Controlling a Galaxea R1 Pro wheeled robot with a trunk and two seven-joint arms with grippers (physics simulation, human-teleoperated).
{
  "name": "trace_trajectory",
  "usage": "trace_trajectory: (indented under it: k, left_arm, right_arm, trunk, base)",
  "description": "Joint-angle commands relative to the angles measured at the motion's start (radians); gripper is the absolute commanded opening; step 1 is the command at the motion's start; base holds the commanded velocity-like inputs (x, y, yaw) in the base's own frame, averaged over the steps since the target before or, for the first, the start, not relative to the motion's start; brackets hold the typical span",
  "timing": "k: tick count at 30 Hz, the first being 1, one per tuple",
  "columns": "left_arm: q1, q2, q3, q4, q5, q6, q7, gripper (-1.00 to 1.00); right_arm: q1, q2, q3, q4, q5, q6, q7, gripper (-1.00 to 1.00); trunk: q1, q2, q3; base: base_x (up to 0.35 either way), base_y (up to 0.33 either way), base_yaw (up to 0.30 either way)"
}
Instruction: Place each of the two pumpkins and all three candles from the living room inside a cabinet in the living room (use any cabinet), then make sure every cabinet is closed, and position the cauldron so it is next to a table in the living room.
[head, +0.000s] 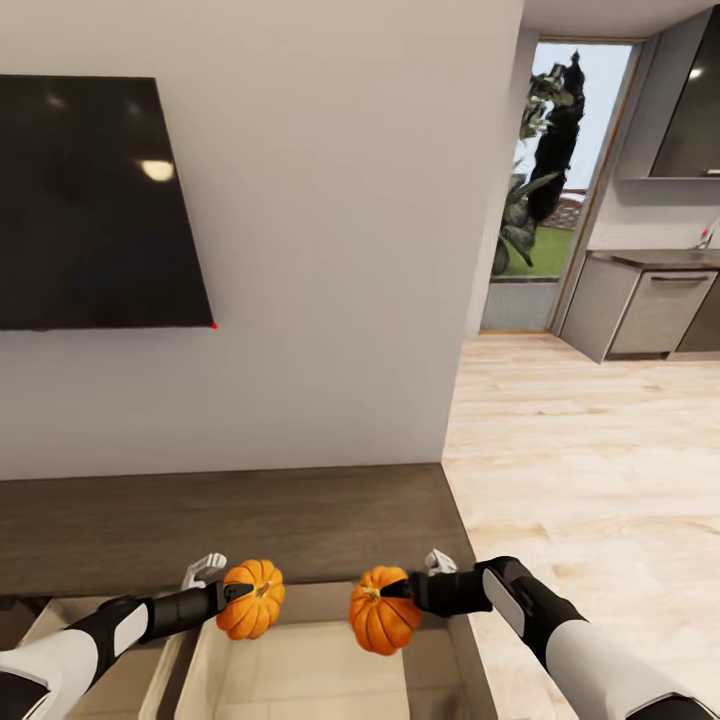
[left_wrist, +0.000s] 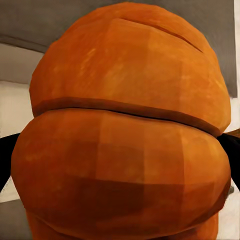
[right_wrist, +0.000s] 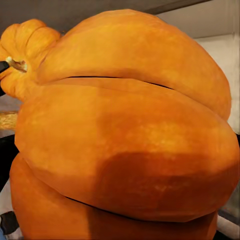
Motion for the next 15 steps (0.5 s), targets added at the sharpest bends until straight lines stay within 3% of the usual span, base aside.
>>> trace_trajectory:
  k: [1, 5, 15]
  left_arm:
    - [0.000, -0.002, 0.002, 0.000, 0.001, 0.000, 0.002, -1.00]
    - [0.001, -0.012, 0.002, 0.001, 0.001, 0.000, 0.018, -1.00]
    - [0.005, -0.048, 0.001, 0.001, 0.001, 0.000, 0.102, -1.00]
  right_arm:
    - [0.000, 0.000, 0.000, 0.000, -0.006, 0.002, -0.018, -1.00]
    - [0.000, 0.001, -0.001, 0.000, -0.010, -0.002, -0.060, -1.00]
    - [0.000, 0.002, 0.001, 0.016, -0.003, -0.007, -0.069, -1.00]
  trunk:
    - [0.004, -0.007, -0.003]
    - [0.019, -0.035, -0.016]
    - [0.058, -0.105, -0.047]
  base:
    - [0.000, 0.000, 0.000]
    - [0.000, 0.000, 0.000]
    - [0.000, 0.000, 0.000]
